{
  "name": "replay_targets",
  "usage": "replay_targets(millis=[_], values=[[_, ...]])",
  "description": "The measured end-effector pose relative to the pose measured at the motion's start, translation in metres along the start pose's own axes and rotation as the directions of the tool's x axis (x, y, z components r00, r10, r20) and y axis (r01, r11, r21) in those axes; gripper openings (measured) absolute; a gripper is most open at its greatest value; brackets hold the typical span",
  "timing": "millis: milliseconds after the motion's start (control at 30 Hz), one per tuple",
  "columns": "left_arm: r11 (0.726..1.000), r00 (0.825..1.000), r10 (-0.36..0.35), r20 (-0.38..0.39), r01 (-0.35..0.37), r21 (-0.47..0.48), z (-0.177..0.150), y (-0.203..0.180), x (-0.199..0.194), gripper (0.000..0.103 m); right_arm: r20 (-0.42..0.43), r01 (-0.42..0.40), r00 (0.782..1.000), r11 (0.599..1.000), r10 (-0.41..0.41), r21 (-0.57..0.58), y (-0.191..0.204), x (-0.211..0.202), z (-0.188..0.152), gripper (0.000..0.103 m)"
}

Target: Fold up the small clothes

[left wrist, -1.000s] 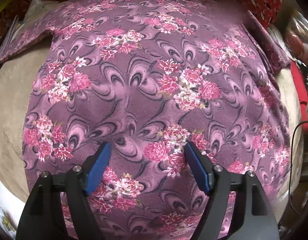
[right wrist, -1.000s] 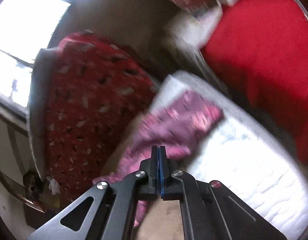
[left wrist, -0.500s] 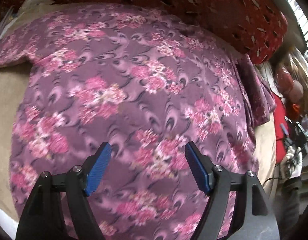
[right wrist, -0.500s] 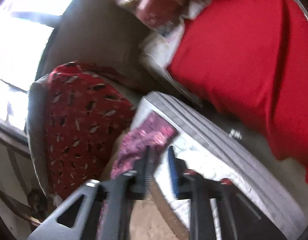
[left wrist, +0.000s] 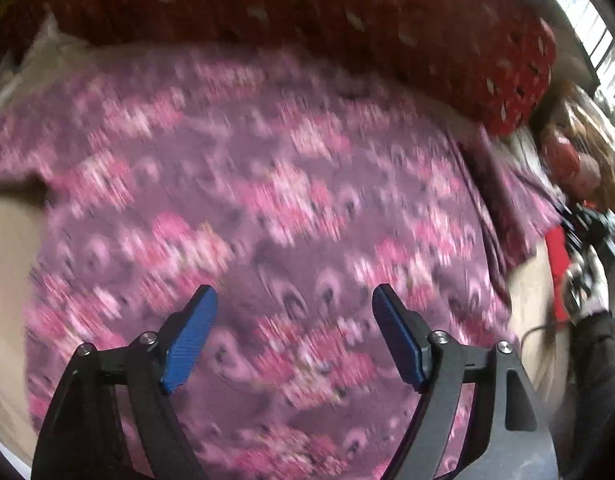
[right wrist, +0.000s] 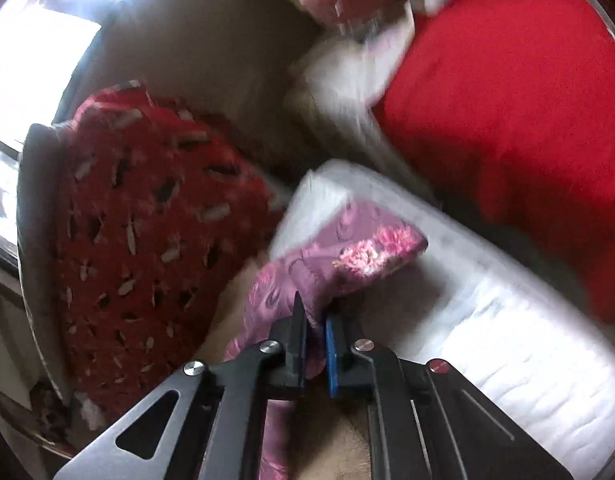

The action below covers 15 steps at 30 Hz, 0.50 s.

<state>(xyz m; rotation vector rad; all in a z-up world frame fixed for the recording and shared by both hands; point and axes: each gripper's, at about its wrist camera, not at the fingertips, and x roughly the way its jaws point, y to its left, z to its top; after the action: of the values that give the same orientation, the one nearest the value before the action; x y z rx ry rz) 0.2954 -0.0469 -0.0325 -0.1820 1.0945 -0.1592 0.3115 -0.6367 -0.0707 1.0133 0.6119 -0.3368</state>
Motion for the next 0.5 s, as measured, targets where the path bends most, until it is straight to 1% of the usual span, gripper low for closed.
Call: replay_targets(millis=[33, 67, 133, 200, 300, 367, 433, 500], values=[[1.000, 1.000, 0.013, 0.027, -0.013, -0.005, 0.007, 0.003, -0.002, 0.079, 0.032, 0.013, 0.999, 1.000, -0.012, -0.023, 0.001, -0.008, 0.006, 0.007], [1.000, 0.998, 0.027, 0.050, -0.026, -0.016, 0.014, 0.008, -0.003, 0.079, 0.079, 0.047, 0.996, 0.998, -0.043, -0.048, 0.000, -0.021, 0.016, 0.007], [0.998, 0.997, 0.051, 0.059, -0.048, -0.050, 0.025, 0.018, 0.001, 0.079, 0.140, 0.131, 0.982, 0.991, -0.125, -0.039, -0.009, -0.041, 0.032, 0.007], [0.995, 0.997, 0.040, 0.059, -0.034, -0.098, 0.034, 0.030, 0.007, 0.079, 0.142, 0.176, 0.975, 0.984, -0.173, -0.006, -0.020, -0.049, 0.044, 0.007], [0.989, 0.998, 0.030, 0.050, -0.023, -0.148, 0.040, 0.043, 0.018, 0.079, 0.137, 0.161, 0.978, 0.987, -0.158, -0.004, -0.021, -0.057, 0.042, 0.007], [0.986, 0.999, 0.031, 0.044, -0.023, -0.167, 0.041, 0.048, 0.026, 0.079, 0.126, 0.146, 0.982, 0.988, -0.140, -0.043, -0.010, -0.058, 0.034, 0.007], [0.985, 0.999, 0.015, 0.050, -0.006, -0.174, 0.036, 0.053, 0.030, 0.079, 0.106, 0.123, 0.988, 0.989, -0.113, -0.088, 0.007, -0.056, 0.024, 0.007], [0.988, 0.998, 0.011, 0.067, 0.000, -0.156, 0.032, 0.054, 0.030, 0.079, 0.086, 0.097, 0.993, 0.986, -0.086, -0.132, 0.025, -0.055, 0.014, 0.007]])
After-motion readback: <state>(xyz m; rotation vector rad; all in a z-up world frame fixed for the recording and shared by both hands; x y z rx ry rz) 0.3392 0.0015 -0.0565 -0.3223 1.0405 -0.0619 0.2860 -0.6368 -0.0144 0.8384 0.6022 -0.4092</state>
